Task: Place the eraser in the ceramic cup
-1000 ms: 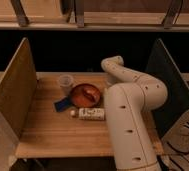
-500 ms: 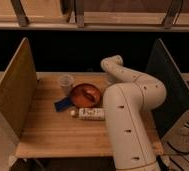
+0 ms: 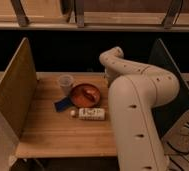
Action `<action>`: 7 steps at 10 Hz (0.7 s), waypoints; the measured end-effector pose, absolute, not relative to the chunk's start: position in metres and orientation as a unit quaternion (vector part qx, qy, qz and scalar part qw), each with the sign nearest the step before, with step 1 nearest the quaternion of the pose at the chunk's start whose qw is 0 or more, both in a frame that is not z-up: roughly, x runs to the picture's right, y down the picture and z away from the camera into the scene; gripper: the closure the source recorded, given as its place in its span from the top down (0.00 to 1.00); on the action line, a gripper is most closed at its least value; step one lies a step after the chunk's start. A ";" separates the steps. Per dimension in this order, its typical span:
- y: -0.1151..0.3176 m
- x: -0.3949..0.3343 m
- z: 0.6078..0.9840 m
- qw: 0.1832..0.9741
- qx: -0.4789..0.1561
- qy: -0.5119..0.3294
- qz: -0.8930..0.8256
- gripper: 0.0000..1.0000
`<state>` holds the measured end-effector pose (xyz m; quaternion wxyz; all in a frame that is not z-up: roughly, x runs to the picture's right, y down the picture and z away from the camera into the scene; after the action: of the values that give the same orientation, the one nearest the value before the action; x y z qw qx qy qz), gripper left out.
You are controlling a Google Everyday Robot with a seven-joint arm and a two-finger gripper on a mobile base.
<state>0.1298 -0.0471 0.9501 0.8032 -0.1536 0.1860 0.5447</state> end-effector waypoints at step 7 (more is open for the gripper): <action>-0.119 0.006 0.859 0.911 -0.061 0.031 0.407 0.00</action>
<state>0.0059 -0.1192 0.8595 0.9107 -0.0611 0.0310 0.4073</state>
